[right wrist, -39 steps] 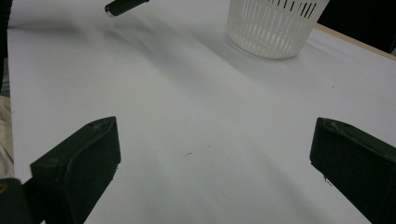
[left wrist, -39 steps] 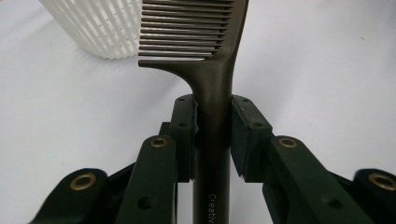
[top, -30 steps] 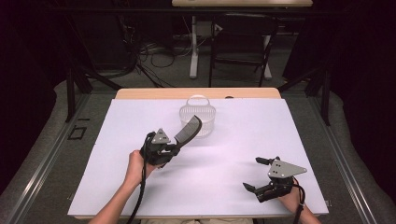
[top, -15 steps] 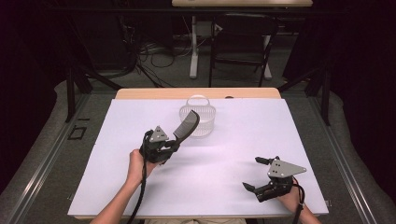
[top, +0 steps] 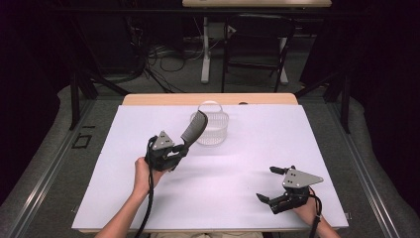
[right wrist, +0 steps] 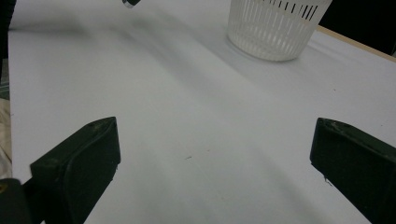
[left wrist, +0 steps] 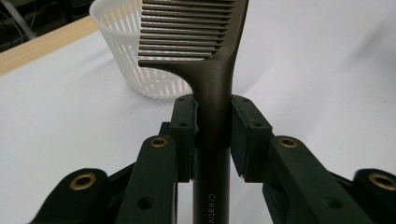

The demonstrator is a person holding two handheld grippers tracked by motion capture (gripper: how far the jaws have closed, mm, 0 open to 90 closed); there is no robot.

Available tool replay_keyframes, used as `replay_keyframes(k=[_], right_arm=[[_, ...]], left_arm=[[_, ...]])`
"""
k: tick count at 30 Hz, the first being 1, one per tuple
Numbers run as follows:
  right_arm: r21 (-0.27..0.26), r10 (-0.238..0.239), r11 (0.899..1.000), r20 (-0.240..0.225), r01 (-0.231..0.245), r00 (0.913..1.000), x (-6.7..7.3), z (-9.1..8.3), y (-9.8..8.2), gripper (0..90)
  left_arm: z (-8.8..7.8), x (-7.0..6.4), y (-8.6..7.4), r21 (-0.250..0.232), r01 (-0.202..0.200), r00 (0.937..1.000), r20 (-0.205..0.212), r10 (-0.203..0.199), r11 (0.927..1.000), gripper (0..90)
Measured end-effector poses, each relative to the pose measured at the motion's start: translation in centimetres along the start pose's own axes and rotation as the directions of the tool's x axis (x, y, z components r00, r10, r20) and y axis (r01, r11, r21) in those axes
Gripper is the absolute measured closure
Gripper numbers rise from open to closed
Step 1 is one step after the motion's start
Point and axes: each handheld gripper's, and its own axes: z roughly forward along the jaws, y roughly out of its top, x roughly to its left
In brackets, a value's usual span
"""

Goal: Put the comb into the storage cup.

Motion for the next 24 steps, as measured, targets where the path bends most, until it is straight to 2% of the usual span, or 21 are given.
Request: replay_keyframes(k=[11, 24], right_arm=[[0.006, 0.004, 1.0, -0.009, -0.004, 1.0, -0.1, 0.3, 0.0, 1.5], [0.008, 0.009, 1.0, 0.003, -0.009, 1.0, -0.2, 0.2, -0.1, 1.6]], left_arm=[[-1.0, 0.3, 0.3, -0.081, 0.019, 0.9994, -0.029, -0.022, 0.9965, 72.4], [-1.2, 0.6, 0.8, -0.139, 0.027, 0.999, -0.032, -0.031, 0.99, 72.5]])
